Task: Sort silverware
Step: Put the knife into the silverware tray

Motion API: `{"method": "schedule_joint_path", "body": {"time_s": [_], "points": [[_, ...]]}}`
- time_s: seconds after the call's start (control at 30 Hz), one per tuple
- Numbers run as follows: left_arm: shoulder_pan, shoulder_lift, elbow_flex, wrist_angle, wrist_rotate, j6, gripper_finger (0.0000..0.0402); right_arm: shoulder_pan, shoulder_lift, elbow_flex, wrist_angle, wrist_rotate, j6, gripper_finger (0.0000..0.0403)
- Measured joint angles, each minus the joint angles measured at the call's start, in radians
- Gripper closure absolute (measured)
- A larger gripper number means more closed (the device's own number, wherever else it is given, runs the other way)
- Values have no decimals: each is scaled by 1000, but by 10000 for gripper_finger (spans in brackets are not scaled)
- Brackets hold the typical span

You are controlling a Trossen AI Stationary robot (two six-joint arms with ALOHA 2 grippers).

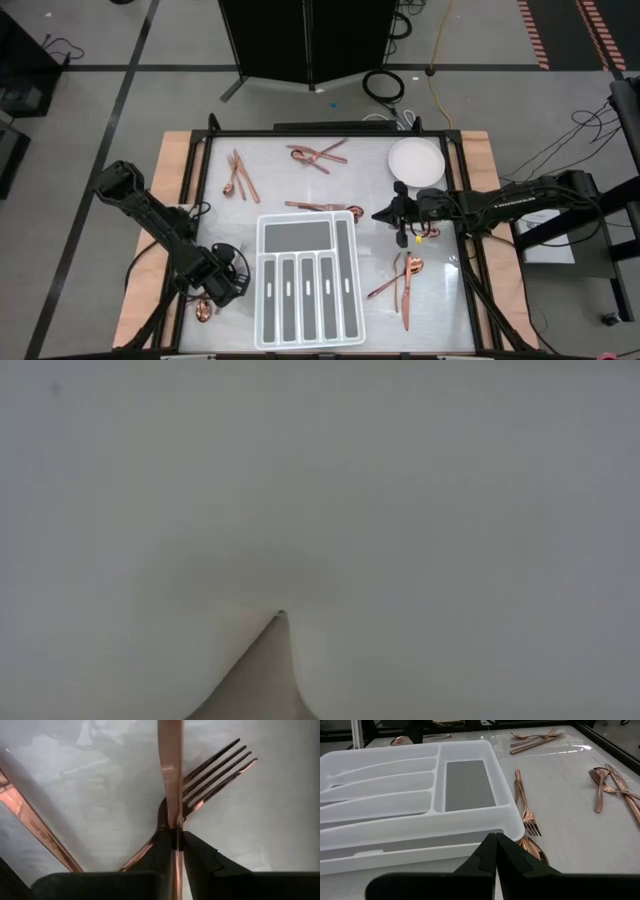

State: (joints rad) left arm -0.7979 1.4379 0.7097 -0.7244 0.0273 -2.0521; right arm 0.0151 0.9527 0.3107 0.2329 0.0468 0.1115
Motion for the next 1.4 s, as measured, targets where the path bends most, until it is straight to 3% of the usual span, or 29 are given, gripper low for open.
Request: {"method": "schedule_joint_path", "body": {"time_s": [0.17, 0.3, 0.7, 1.4], "points": [[0, 46, 2, 17, 21, 11, 310, 0, 0, 0, 0, 0, 0, 403], [0, 52, 3, 16, 24, 26, 301, 0, 0, 0, -3, 0, 0, 403], [1, 49, 3, 36, 22, 35, 393, 0, 0, 0, -23, 0, 7, 403], [0, -88, -1, 27, -80, 47, 390, 0, 0, 0, -28, 0, 4, 403]]}}
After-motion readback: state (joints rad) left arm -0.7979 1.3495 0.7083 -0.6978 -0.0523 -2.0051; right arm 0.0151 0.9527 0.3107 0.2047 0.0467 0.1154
